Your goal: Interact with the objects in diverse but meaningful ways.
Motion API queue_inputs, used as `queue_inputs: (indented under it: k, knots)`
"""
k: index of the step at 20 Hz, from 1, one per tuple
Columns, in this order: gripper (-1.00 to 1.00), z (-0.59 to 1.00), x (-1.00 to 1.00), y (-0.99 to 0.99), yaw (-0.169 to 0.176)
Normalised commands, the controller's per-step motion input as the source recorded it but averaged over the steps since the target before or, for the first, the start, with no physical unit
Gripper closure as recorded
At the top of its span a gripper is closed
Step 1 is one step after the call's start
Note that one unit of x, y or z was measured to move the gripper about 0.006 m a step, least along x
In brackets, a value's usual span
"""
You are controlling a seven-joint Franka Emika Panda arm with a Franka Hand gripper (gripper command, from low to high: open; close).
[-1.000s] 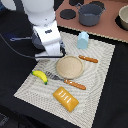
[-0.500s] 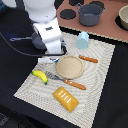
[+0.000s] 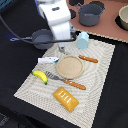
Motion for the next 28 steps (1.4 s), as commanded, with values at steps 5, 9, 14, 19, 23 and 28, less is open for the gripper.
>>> queue_inputs:
  k: [5, 9, 14, 19, 23, 28]
  knots:
    - [-1.0, 0.8, 1.0, 0.23, 0.0]
    - [-1.0, 0.82, 1.0, 0.18, 0.0]
    - [-1.0, 0.64, 0.99, 0.16, -0.001]
    - [-1.0, -0.02, 0.75, 0.22, -0.075]
    - [-1.0, -0.08, 0.42, 0.46, -0.136]
    - [-1.0, 0.12, 0.3, 0.54, -0.152]
